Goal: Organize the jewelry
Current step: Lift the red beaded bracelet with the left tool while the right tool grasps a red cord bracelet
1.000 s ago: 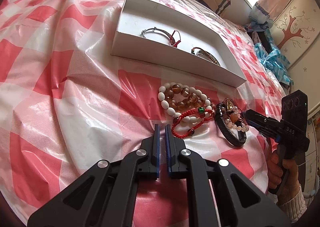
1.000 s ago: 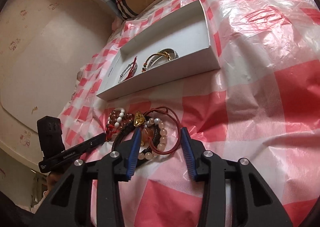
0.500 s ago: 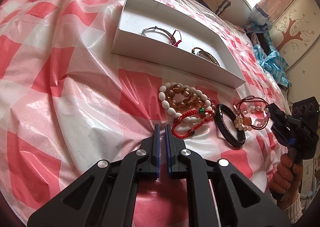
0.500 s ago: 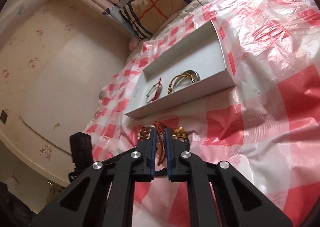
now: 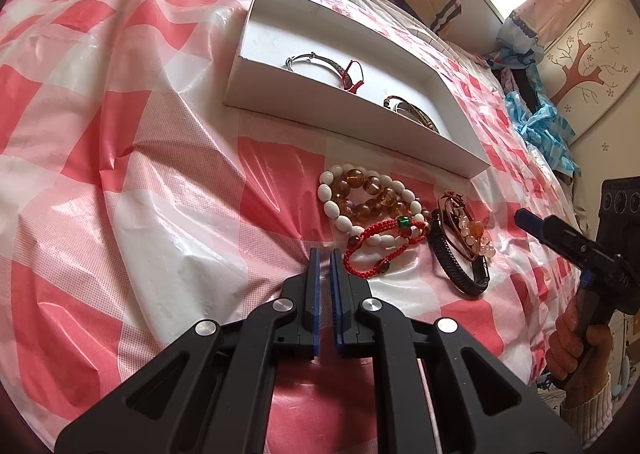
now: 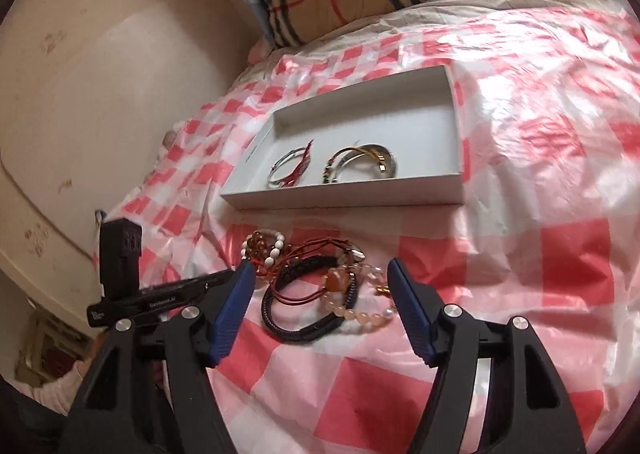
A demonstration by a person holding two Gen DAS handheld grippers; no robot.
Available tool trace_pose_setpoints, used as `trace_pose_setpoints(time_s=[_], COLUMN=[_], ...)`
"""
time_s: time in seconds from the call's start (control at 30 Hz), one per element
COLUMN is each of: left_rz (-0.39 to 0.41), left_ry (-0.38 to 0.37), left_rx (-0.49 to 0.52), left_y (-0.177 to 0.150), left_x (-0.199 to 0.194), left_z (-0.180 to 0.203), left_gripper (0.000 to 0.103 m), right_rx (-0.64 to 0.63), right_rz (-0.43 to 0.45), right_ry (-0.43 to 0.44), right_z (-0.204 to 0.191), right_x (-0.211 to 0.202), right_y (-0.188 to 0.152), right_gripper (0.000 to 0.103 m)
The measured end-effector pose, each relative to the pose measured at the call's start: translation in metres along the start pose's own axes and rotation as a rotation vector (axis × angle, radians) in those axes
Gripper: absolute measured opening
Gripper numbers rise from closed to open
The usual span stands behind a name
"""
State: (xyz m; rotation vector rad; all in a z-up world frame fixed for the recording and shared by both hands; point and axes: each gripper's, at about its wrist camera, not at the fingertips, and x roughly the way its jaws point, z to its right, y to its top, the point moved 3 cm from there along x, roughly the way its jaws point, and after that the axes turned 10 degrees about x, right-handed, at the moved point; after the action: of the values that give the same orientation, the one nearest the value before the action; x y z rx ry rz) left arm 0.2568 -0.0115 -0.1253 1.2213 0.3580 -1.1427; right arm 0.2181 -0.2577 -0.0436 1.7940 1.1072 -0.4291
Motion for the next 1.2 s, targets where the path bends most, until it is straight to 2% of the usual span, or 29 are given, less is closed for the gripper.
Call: trace_pose_setpoints(time_s=[0.07,0.2,0.27,0.3,0.37,0.47,0.67,0.87,1.0,1.2], left_rz=[0.000,0.001,0.002,0.002,0.003,0.004,0.004,0.006,0.004,-0.001], left_ry=[-0.001,-0.004,-0.007,-0.008,-0.011,-0.014,-0.009,0.028,0.031,0.045], left_rx=[-0.001,-0.003,-0.004,-0.005,-0.007,-0.009,-0.006,0.035,0.059,0.122], left_y=[0.000,0.000,0.000,0.000,0.000,0.000,-0.001,0.000,0.000,0.000], left_x=[0.000,0.000,0.000,0.000,0.000,0.000,0.000,-0.004,-0.009,-0.020], left_z=[-0.001,-0.002,-0.002,-0.003,-0.002,-0.003,-0.002,0.005,0.006,0.010], left_gripper=[0.007,0.007,0.007,0.007,0.007,0.007,0.007,0.007,0.004,0.004], right_rx=[-0.047,0.046,0.066,0.060,0.025,0.037,0.193,0.327,0.321,0.391], right_rz=[-0.024,-0.090,-0.122,-0.127,-0.108,-0.054,0.077,0.119,0.098,0.078], right_ry=[-0.061,-0.037,-0.036,-0.046,-0.043,-0.019,0.133,0.244,0.176,0.147], right_z=[-0.008,0.012,0.021,0.023,0.018,0.013,0.022,0.037,0.043,0.067], right_x=[0.021,0.060,0.073,0.075,0.067,0.042,-0.020,-0.051,-0.052,-0.042], right_y=[0.004,0.017,0.020,0.021,0.021,0.021,0.012,-0.014,-0.030,-0.049], right_gripper=[0.066,0.066,0.038,0.015,0.008,0.008,0.008,0.008,0.008,0.008])
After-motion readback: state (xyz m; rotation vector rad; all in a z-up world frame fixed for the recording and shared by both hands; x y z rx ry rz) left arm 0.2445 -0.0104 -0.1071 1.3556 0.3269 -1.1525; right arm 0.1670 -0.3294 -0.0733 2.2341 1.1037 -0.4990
